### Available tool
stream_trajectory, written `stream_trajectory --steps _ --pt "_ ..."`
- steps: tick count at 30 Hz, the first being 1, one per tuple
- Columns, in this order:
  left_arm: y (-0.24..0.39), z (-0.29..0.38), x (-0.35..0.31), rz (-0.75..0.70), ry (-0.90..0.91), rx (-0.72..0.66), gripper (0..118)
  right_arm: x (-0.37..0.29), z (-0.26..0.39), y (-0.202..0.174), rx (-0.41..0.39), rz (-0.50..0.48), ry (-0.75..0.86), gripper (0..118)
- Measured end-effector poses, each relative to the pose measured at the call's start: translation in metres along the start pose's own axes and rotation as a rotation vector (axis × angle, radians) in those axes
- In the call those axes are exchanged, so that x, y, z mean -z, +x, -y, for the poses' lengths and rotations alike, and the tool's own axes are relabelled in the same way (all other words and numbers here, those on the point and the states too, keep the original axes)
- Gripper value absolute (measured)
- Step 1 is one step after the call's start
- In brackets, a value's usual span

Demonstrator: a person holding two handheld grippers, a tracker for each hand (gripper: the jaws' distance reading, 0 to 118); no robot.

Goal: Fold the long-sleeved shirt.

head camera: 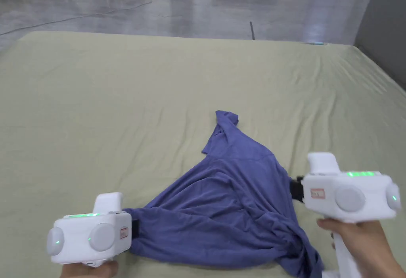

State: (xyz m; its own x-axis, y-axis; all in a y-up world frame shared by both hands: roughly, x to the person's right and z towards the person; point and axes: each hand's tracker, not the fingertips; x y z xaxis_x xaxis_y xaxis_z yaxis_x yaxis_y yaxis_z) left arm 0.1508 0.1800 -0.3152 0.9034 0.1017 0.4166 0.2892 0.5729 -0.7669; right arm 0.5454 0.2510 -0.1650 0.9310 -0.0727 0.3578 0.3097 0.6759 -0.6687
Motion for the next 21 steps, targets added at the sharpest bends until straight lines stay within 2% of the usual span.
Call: stream_trajectory --steps 2,3,4,5,6,9,14,15,16,17,18,19,21 --pt "-0.005 -0.013 -0.002 0.012 0.008 -0.01 5 0.024 -0.048 0.005 -0.017 -0.01 0.003 2" --pt "-0.007 -0.019 -0.004 0.022 0.024 -0.02 5 0.043 -0.075 0.007 -0.031 -0.018 -0.013 7" --pt "-0.009 -0.024 -0.005 0.026 0.033 -0.021 5 0.064 -0.098 0.009 -0.041 -0.012 -0.031 33" --pt "-0.009 -0.028 -0.006 0.031 0.044 -0.024 5 0.086 -0.117 0.012 -0.062 -0.01 -0.075 71" --pt "-0.01 -0.032 -0.005 0.037 0.05 -0.021 5 0.112 -0.136 0.014 -0.076 -0.004 -0.122 99" --pt "-0.009 -0.04 -0.004 0.064 0.049 -0.036 5 0.172 -0.157 0.012 -0.123 0.034 -0.282 97" --pt "-0.011 -0.045 0.003 0.072 0.032 -0.075 5 0.228 -0.151 0.008 -0.103 0.016 -0.442 95" --pt "-0.012 -0.047 0.005 0.07 0.025 -0.077 5 0.238 -0.147 0.005 -0.113 0.026 -0.513 85" --pt "-0.013 -0.048 0.006 0.066 0.021 -0.076 5 0.243 -0.141 0.002 -0.13 0.05 -0.583 69" --pt "-0.013 -0.049 0.007 0.066 0.021 -0.077 5 0.243 -0.136 -0.001 -0.135 0.04 -0.585 65" --pt "-0.013 -0.049 0.009 0.068 0.022 -0.077 5 0.236 -0.141 -0.006 -0.18 0.066 -0.522 61" --pt "-0.013 -0.051 0.009 0.066 0.023 -0.076 5 0.231 -0.146 -0.009 -0.158 0.057 -0.536 49" --pt "-0.012 -0.053 0.008 0.066 0.029 -0.077 5 0.219 -0.149 -0.014 -0.176 0.044 -0.511 5"
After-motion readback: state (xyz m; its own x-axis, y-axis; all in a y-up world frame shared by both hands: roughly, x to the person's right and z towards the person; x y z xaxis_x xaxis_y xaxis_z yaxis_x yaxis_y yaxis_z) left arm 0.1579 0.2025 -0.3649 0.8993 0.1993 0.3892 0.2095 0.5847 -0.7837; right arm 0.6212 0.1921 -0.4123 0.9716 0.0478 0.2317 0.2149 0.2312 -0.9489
